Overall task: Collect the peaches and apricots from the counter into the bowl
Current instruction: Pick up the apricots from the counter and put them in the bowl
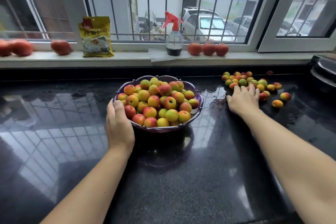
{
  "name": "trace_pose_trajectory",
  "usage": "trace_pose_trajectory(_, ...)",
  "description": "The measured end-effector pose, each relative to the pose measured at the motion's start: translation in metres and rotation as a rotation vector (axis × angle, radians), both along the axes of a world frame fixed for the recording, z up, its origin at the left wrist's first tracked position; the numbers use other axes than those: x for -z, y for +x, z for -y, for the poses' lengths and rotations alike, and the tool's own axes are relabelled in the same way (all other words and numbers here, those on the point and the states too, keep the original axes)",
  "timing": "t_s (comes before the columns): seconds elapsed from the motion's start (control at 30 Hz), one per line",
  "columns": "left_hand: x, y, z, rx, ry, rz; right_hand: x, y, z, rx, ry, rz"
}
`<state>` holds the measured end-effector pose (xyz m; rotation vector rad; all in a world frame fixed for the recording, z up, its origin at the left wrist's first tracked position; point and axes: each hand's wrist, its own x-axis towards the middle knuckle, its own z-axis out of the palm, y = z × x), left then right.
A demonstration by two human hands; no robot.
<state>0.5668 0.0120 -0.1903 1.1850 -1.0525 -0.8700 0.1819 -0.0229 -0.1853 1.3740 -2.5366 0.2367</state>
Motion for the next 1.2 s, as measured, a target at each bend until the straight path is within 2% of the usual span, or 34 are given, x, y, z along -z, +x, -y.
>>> trace_pose_trajectory(0.1,0.000,0.000,0.000,0.000,0.005,0.002,0.011,0.006,-0.013,-0.110,-0.234,-0.127)
trace_pose_trajectory(0.17,-0.001,0.000,0.000,0.004,0.008,0.010,0.014,0.009,-0.017,-0.081,-0.254,-0.051)
trace_pose_trajectory(0.3,-0.003,-0.001,-0.004,0.025,0.005,0.013,0.017,0.011,-0.020,-0.061,-0.105,0.117)
trace_pose_trajectory(0.43,-0.007,-0.001,-0.007,0.042,0.005,-0.002,-0.011,0.036,-0.029,-0.176,-0.283,0.215)
trace_pose_trajectory(0.53,-0.010,-0.002,-0.008,0.035,0.014,-0.008,-0.053,0.093,-0.048,-0.447,-0.532,0.520)
trace_pose_trajectory(0.6,-0.011,-0.001,-0.008,0.032,0.019,0.000,-0.075,0.143,-0.070,-0.745,-0.536,0.641)
trace_pose_trajectory(0.67,-0.010,0.000,-0.008,0.037,0.020,-0.001,-0.081,0.183,-0.088,-0.953,-0.447,0.589)
trace_pose_trajectory(0.73,-0.009,0.001,-0.008,0.048,0.026,-0.002,-0.080,0.206,-0.095,-1.044,-0.388,0.412)
trace_pose_trajectory(0.83,-0.010,0.001,-0.008,0.044,0.027,-0.001,-0.074,0.219,-0.092,-1.025,-0.369,0.119)
trace_pose_trajectory(0.9,-0.010,0.001,-0.007,0.041,0.024,-0.003,-0.069,0.219,-0.089,-1.006,-0.362,0.029)
trace_pose_trajectory(0.97,-0.009,0.001,-0.007,0.045,0.020,-0.001,-0.065,0.216,-0.090,-1.010,-0.395,0.077)
trace_pose_trajectory(1.03,-0.009,0.001,-0.007,0.047,0.020,0.004,-0.063,0.207,-0.091,-0.956,-0.511,0.219)
trace_pose_trajectory(1.13,-0.009,0.001,-0.007,0.033,0.021,0.024,-0.065,0.179,-0.086,-0.743,-0.617,0.388)
trace_pose_trajectory(1.2,-0.009,-0.001,-0.008,0.041,0.029,0.067,-0.062,0.156,-0.076,-0.580,-0.563,0.449)
